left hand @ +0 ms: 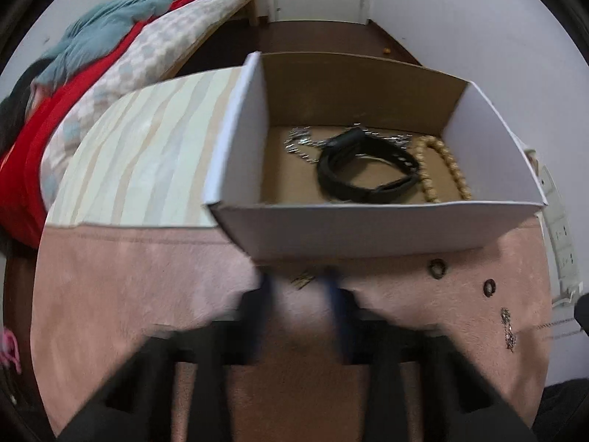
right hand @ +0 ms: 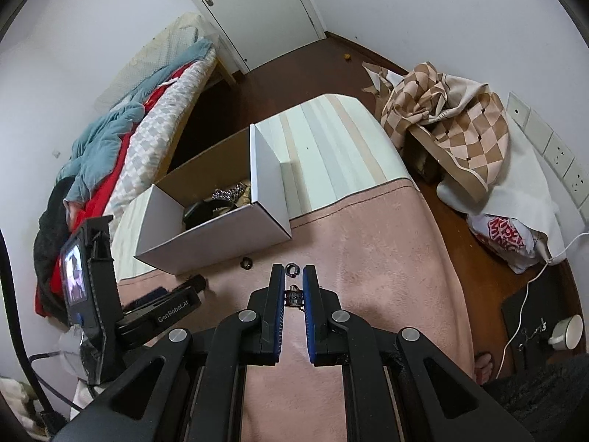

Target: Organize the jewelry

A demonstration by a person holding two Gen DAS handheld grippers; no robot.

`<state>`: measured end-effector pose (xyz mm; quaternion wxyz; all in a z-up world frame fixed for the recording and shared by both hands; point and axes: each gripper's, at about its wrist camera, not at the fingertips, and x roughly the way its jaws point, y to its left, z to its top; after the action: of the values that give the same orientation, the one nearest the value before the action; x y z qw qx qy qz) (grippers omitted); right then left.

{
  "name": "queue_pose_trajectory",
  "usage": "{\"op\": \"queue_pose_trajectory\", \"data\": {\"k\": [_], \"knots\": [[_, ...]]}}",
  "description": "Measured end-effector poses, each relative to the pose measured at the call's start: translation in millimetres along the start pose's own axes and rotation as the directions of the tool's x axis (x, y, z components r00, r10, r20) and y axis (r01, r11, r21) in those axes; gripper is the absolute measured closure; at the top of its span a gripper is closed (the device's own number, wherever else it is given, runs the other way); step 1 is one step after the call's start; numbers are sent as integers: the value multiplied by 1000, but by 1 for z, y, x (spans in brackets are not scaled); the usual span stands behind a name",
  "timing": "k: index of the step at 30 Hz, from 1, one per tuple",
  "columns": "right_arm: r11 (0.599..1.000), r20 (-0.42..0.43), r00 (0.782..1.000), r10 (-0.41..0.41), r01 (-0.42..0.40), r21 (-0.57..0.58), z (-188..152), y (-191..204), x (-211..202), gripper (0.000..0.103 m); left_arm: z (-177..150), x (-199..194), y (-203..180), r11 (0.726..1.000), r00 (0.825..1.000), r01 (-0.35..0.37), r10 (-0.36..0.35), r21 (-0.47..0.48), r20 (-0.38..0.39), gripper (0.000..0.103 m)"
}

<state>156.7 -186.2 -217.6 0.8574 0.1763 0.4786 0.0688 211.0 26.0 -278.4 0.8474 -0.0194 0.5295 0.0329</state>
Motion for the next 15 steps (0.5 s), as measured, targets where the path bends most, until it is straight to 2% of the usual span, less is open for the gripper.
{"op": "queue_pose_trajectory", "data": {"k": [6, 9, 15], "knots": [[1000, 5, 1000, 5, -5, -8, 4, 8, -3, 93, 1, -5, -1, 1000, 1000, 18, -18, 5, 6, 93], [1000, 11, 1000, 25, -25, -12, 8, 13, -14, 93, -1, -18, 5, 999, 999, 52, -51, -4, 4, 93], [994, 37, 994, 104, -103, -39, 27, 30, -47, 93, -4, -68, 25, 991, 992, 127, -126, -37, 24, 93]]}}
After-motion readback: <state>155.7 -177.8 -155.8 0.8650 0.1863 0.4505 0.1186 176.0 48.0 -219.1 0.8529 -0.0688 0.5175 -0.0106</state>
